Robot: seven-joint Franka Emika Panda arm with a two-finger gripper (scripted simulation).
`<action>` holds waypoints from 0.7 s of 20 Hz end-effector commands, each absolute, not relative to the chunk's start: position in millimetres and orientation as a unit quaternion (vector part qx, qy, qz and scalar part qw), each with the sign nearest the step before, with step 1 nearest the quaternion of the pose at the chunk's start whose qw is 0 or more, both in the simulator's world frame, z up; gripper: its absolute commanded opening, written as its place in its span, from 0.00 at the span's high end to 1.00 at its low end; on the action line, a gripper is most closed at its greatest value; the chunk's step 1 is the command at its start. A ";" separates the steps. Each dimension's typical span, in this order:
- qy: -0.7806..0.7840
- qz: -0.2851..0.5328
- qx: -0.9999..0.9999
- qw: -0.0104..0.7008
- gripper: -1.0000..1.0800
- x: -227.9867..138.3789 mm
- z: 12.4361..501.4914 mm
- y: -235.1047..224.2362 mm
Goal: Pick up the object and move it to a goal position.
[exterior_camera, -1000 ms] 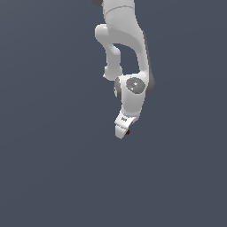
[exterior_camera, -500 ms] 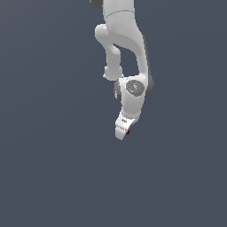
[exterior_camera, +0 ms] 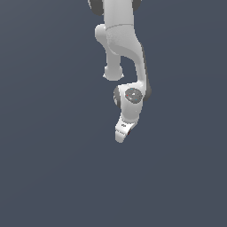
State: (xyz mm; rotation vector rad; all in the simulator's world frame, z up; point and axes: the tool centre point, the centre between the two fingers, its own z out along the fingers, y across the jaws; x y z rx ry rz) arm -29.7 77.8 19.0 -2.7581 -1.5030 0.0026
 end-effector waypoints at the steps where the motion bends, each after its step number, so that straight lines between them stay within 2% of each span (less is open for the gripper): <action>1: -0.479 0.000 -0.878 0.000 0.04 -28.9 16.7 77.8; 2: -0.479 0.000 -0.878 0.000 1.00 -28.9 16.7 77.8; 14: -0.478 0.000 -0.878 0.000 1.00 -28.4 18.3 76.3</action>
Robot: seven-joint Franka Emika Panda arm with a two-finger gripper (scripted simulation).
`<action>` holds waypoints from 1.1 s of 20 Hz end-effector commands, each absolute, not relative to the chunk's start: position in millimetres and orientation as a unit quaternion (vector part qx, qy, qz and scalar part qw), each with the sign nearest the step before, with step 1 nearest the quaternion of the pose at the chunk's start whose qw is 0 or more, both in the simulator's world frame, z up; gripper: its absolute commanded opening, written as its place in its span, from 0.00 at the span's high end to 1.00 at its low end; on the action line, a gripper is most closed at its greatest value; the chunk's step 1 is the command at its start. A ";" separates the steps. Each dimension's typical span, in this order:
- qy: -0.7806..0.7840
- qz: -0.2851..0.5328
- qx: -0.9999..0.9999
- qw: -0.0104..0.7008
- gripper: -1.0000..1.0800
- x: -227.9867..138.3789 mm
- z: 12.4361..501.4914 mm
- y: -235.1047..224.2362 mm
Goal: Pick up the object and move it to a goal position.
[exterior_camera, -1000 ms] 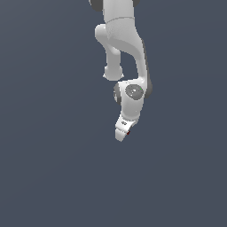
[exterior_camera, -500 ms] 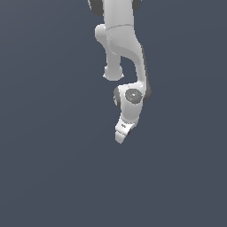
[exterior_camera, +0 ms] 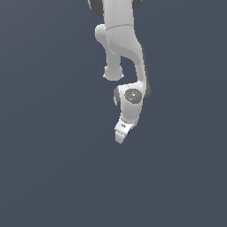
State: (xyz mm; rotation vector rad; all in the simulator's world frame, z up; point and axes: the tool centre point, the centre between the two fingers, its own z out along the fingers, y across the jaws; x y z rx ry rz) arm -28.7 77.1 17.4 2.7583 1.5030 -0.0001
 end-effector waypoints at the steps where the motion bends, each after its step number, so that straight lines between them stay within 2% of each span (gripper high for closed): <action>1: 0.478 0.000 0.878 0.000 1.00 -28.1 19.6 74.7; 10: 0.479 0.000 0.878 0.000 1.00 -19.8 54.3 33.3; 22: 0.479 0.001 0.878 -0.001 1.00 4.1 145.2 -73.8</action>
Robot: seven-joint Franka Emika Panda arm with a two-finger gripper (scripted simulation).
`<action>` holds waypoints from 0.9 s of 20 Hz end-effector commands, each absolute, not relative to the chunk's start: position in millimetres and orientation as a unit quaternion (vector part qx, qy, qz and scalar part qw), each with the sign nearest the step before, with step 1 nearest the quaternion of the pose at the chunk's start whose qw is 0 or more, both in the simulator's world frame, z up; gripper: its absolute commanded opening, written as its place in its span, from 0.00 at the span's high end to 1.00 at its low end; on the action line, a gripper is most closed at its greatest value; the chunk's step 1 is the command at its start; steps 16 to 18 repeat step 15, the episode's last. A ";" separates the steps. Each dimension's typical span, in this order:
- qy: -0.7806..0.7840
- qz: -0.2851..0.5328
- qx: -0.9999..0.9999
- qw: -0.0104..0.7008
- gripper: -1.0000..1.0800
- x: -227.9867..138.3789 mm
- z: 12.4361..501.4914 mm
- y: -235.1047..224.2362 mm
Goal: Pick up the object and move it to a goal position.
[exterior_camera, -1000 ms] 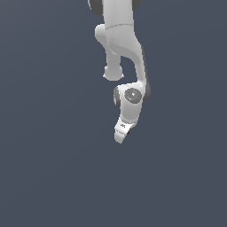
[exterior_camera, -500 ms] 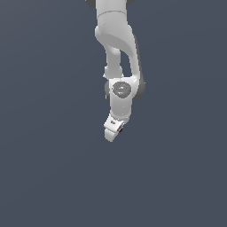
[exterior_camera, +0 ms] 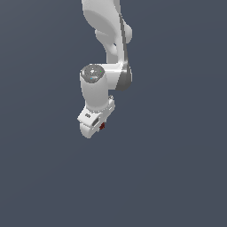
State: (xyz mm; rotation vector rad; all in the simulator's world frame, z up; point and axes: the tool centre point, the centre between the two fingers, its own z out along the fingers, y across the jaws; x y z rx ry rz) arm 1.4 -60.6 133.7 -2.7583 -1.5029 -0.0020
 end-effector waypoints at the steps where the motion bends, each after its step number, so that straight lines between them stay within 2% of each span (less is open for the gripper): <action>1: -0.479 -0.001 -0.878 0.001 1.00 6.1 151.9 -81.6; 9: -0.479 0.000 -0.878 0.000 1.00 17.9 187.3 -124.0; 18: -0.479 0.000 -0.878 0.000 1.00 20.8 194.2 -132.5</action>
